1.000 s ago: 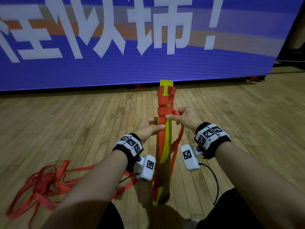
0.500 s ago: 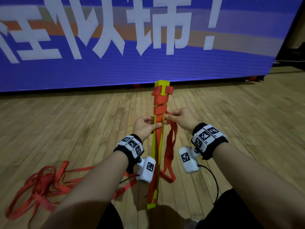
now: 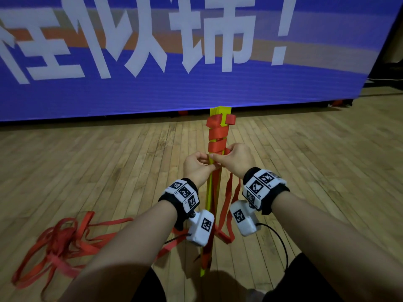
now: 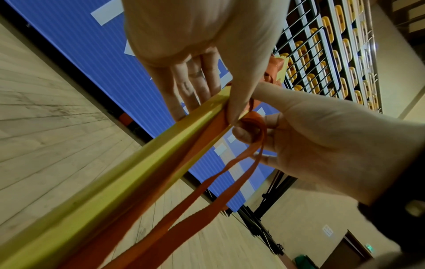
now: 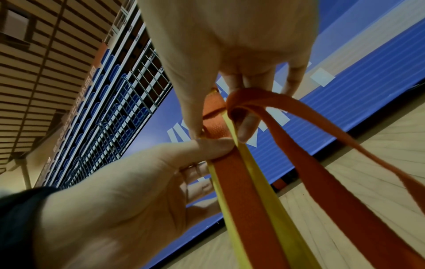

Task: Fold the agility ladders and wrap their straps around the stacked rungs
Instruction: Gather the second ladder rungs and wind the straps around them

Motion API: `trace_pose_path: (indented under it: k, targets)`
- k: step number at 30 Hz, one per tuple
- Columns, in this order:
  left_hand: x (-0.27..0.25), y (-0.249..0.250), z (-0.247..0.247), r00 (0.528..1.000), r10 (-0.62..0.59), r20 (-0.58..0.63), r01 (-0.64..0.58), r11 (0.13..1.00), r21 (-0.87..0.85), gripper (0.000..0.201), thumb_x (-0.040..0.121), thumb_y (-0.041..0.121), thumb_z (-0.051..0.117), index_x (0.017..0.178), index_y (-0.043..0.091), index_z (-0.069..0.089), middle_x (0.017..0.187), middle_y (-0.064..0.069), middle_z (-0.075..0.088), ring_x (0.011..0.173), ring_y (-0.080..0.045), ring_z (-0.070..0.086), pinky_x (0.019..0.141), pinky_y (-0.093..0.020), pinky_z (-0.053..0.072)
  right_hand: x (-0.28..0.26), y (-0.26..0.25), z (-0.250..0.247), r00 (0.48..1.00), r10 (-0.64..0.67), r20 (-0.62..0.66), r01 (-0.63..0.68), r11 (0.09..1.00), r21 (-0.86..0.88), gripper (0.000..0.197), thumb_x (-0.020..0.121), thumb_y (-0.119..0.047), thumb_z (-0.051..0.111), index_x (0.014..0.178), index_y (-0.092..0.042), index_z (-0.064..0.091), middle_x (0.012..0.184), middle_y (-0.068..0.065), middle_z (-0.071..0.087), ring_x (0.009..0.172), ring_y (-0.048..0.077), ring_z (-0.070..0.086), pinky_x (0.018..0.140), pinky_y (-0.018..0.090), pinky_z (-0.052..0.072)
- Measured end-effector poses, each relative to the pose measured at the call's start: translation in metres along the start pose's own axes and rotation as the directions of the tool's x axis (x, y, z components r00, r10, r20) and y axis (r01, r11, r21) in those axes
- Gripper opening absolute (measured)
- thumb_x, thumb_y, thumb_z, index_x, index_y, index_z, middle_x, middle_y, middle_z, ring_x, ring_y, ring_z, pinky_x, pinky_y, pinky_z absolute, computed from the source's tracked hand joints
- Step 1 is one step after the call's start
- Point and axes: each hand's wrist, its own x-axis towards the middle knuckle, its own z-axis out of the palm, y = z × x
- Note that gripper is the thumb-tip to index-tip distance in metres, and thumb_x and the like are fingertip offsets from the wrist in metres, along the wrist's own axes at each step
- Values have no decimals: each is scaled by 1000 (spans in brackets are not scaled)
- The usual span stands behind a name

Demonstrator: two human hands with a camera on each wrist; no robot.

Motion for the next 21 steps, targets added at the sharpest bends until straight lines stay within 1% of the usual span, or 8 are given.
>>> trace_pose_path:
  k: [3,6,9,11,12,16,19,21]
  targets:
    - [2,-2,-1,1000,6,25,-6,1000,10,31,67,13,85,80,17,57,79,-1,60,80,-22,62,75,-37,55,2,2,-4,999,-6,38,5,1000,23,34,73,-41,76,62,-15,57,63,2,61,59,15,55,58,31,46]
    - [3,2,-8,989,-13,149,13,1000,-2,33,71,10,82,93,14,57,95,-5,64,96,-25,64,85,-39,54,4,4,-10,998,-15,57,10,997,75,32,74,-38,77,59,-18,56,63,1,63,58,11,54,59,29,45]
    - [3,6,-18,926,-46,374,74,995,-60,40,78,5,74,114,11,56,115,-9,63,110,-23,60,92,-32,51,7,7,-14,997,-4,83,-5,994,112,30,76,-36,75,62,-16,58,62,-2,64,53,7,53,54,22,41]
    - [1,4,-21,869,-51,491,84,995,-45,44,82,3,70,124,8,55,120,-7,63,114,-18,58,95,-28,48,9,11,-17,994,4,110,-19,990,139,31,76,-37,75,61,-17,57,62,-2,65,54,8,54,55,22,42]
    - [1,2,-21,852,-58,521,87,996,-31,42,84,3,68,124,7,56,119,-6,64,114,-17,58,96,-27,47,10,13,-18,992,1,128,-20,988,151,34,76,-37,76,58,-18,55,62,-1,65,55,9,55,57,23,44]
    - [1,-1,-22,841,-80,535,100,995,-8,32,82,5,70,113,10,63,112,-2,68,111,-16,61,98,-32,47,11,15,-20,982,-34,184,-1,982,187,38,74,-35,78,53,-22,49,62,-2,64,67,15,61,72,34,50]
    - [2,-3,-23,853,-88,514,108,994,-9,29,79,6,74,106,12,65,105,-3,70,102,-18,64,91,-32,50,14,18,-20,974,-56,220,7,977,215,42,69,-40,80,53,-21,45,63,1,58,67,17,57,72,37,49]
    - [1,-4,-22,871,-90,483,124,992,-39,32,77,6,76,106,13,65,109,-5,69,105,-20,64,91,-32,51,14,20,-20,969,-64,240,2,968,252,42,69,-38,80,54,-21,44,63,1,53,65,14,52,70,33,44]
